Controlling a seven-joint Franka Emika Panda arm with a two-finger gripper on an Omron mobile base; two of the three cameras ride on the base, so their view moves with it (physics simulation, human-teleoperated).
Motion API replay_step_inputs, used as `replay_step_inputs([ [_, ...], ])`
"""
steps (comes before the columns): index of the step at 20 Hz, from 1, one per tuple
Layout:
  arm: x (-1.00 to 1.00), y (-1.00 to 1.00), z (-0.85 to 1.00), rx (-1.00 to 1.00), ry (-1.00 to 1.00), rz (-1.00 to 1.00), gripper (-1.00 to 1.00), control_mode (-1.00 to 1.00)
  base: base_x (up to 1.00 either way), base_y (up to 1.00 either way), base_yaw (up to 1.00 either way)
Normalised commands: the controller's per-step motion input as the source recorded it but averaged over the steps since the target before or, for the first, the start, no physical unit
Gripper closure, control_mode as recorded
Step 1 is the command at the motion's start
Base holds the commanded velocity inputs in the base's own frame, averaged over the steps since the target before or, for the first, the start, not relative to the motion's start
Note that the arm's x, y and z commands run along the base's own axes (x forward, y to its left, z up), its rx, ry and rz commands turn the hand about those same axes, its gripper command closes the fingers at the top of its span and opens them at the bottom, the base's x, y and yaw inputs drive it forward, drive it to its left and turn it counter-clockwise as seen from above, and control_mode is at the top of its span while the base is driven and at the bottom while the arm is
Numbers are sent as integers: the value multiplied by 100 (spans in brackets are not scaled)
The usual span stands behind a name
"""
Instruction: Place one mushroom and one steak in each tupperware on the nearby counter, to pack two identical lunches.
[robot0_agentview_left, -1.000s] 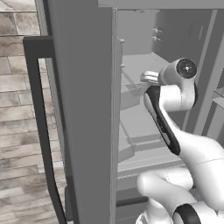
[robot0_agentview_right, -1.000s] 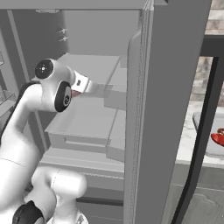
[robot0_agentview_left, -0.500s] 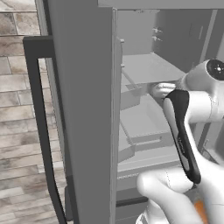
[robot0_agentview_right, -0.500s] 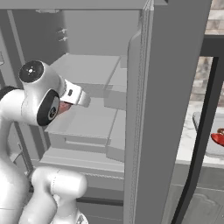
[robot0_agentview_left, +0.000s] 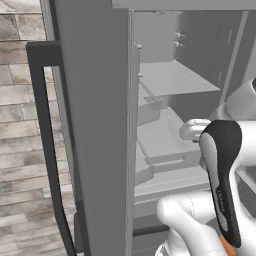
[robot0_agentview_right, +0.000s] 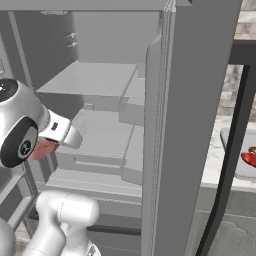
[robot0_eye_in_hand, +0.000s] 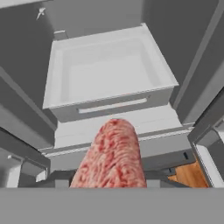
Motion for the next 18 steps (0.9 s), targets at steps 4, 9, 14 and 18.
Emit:
replay_step_inputs([
  [4, -100, 13, -8, 0, 19, 4, 100, -100, 0, 0, 0],
  [9, -40, 1, -4, 0, 6, 2, 100, 100, -60, 0, 3],
  [14, 0, 0, 0, 0, 0, 0, 100, 100, -100, -5, 1],
  [18, 0, 0, 0, 0, 0, 0, 100, 100, -100, -30, 0],
])
